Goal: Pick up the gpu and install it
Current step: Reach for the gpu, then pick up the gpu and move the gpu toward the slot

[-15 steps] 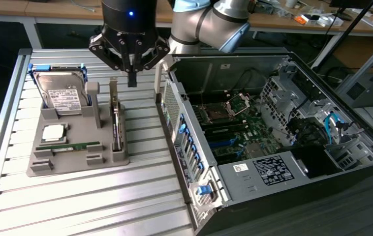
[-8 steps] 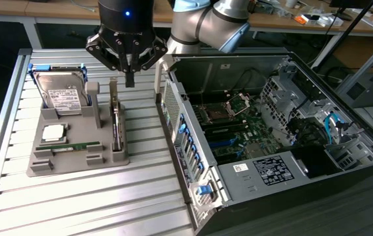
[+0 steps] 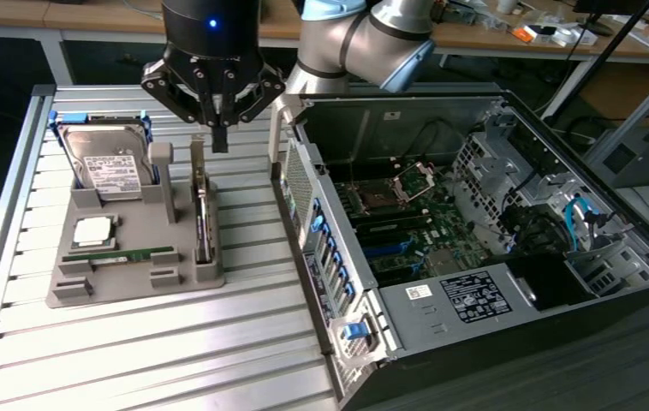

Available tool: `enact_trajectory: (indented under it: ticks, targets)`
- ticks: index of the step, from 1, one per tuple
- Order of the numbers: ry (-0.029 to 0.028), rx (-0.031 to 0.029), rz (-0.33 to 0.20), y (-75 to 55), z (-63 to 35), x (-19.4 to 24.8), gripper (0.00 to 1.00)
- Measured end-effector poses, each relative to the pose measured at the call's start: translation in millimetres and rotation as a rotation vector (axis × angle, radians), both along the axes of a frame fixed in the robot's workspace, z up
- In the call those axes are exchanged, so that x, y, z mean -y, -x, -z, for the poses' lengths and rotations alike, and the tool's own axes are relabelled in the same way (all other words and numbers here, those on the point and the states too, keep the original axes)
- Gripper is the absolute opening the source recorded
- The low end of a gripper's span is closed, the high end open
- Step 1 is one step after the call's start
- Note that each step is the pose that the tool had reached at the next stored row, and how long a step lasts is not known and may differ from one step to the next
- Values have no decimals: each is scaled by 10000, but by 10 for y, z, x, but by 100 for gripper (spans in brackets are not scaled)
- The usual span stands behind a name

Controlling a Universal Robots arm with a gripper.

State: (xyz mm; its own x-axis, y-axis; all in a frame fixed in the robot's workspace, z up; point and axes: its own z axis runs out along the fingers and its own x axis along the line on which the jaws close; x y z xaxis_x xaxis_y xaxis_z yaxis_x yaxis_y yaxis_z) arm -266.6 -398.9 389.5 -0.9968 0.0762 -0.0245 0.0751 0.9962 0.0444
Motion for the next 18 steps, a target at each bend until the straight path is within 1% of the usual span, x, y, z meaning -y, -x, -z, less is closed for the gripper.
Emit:
enact_trajectory:
  ticks: [4, 18]
  targets:
    - [0, 0, -1, 19, 0, 0, 10]
    - [0, 0, 0, 21, 1, 0, 10]
